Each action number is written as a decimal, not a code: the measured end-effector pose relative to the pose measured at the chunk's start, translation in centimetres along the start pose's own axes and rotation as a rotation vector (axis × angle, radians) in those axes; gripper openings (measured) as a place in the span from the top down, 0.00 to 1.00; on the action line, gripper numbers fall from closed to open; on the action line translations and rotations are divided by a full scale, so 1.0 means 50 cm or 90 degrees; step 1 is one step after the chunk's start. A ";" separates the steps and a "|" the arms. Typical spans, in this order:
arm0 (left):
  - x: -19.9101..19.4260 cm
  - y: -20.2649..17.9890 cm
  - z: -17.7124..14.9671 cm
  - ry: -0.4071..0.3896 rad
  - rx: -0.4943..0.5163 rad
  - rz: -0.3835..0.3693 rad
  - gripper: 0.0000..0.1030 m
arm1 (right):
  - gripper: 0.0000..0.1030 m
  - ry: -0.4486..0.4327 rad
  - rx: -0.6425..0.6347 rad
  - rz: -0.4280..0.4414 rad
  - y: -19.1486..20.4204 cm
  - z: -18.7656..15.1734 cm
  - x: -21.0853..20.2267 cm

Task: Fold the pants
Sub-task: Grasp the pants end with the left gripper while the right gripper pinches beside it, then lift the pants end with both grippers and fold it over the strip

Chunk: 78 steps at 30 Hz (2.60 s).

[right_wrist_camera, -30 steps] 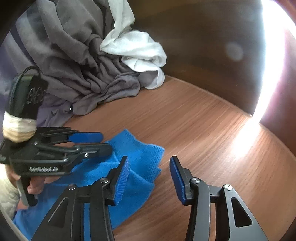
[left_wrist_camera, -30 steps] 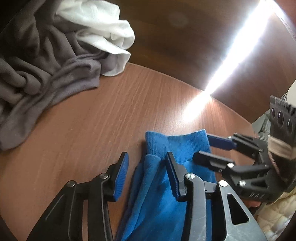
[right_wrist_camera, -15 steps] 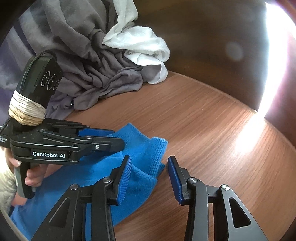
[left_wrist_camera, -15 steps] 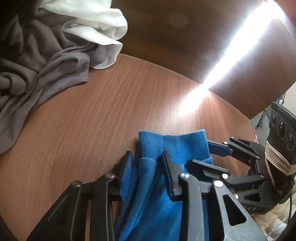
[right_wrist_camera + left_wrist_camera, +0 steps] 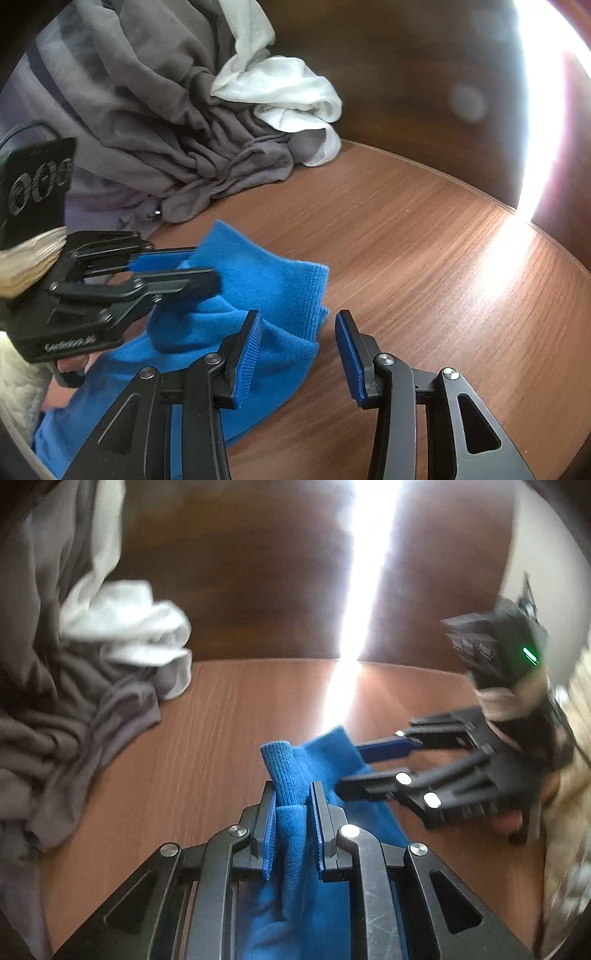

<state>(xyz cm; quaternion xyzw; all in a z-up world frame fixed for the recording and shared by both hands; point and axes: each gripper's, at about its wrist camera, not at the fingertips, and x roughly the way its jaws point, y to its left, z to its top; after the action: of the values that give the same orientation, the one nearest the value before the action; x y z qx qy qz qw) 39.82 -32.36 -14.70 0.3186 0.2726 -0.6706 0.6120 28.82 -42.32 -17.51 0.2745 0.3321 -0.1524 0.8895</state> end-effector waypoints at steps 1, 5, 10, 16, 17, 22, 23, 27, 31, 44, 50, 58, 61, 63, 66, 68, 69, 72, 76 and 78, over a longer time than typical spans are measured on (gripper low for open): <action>-0.004 -0.008 0.000 0.002 0.020 0.007 0.83 | 0.59 0.002 -0.001 0.012 -0.002 0.000 -0.003; -0.009 -0.025 0.004 0.013 0.047 0.010 0.83 | 0.59 0.011 -0.012 0.044 -0.003 0.006 -0.004; -0.027 -0.029 -0.013 0.029 0.076 0.009 0.83 | 0.56 0.058 -0.015 0.100 -0.016 0.019 0.004; -0.045 -0.052 -0.034 0.062 0.109 0.022 0.83 | 0.55 0.040 -0.042 0.098 0.000 0.017 -0.013; -0.048 -0.056 -0.037 0.068 0.115 0.026 0.83 | 0.55 0.041 -0.045 0.101 0.005 0.017 -0.012; -0.056 -0.053 -0.037 0.071 0.105 0.038 0.83 | 0.55 0.048 -0.044 0.145 0.016 0.024 0.007; -0.056 -0.050 -0.037 0.071 0.103 0.040 0.83 | 0.55 0.048 -0.046 0.150 0.017 0.029 0.011; -0.058 -0.047 -0.039 0.071 0.096 0.039 0.83 | 0.55 0.050 -0.055 0.181 0.020 0.049 0.030; -0.055 -0.039 -0.039 0.070 0.081 0.046 0.83 | 0.61 0.064 -0.075 0.214 0.032 0.060 0.048; -0.117 0.036 0.023 -0.036 -0.084 0.046 0.83 | 0.83 -0.021 -0.120 0.137 0.077 0.071 -0.069; -0.119 0.036 0.078 -0.026 -0.005 0.074 0.83 | 0.84 -0.096 -0.190 0.084 0.139 0.085 -0.119; -0.128 0.045 0.092 -0.005 0.045 0.048 0.83 | 0.84 -0.110 -0.196 0.047 0.156 0.099 -0.120; -0.163 0.025 0.085 -0.027 0.067 0.055 0.83 | 0.84 -0.133 -0.210 0.035 0.182 0.096 -0.146; -0.193 0.015 0.074 -0.047 0.075 0.061 0.83 | 0.84 -0.149 -0.226 0.026 0.206 0.090 -0.167; -0.233 0.005 0.051 -0.065 0.071 0.072 0.83 | 0.84 -0.167 -0.250 0.024 0.249 0.083 -0.196; -0.260 -0.003 0.031 -0.070 0.072 0.086 0.83 | 0.84 -0.172 -0.268 0.026 0.269 0.069 -0.213; -0.275 -0.008 0.018 -0.072 0.075 0.094 0.83 | 0.84 -0.172 -0.277 0.028 0.278 0.063 -0.218; -0.319 -0.022 -0.022 -0.079 0.069 0.116 0.82 | 0.84 -0.174 -0.320 0.031 0.313 0.034 -0.239; -0.367 -0.038 -0.067 -0.082 0.057 0.141 0.82 | 0.84 -0.178 -0.365 0.045 0.356 -0.008 -0.270; -0.386 -0.048 -0.090 -0.076 0.054 0.151 0.82 | 0.84 -0.175 -0.389 0.056 0.387 -0.027 -0.277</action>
<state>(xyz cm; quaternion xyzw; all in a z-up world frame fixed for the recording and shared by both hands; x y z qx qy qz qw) 38.79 -16.23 -3.03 0.3336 0.1675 -0.6220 0.6883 26.75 -24.77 -1.50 -0.0135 0.2273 -0.0430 0.9728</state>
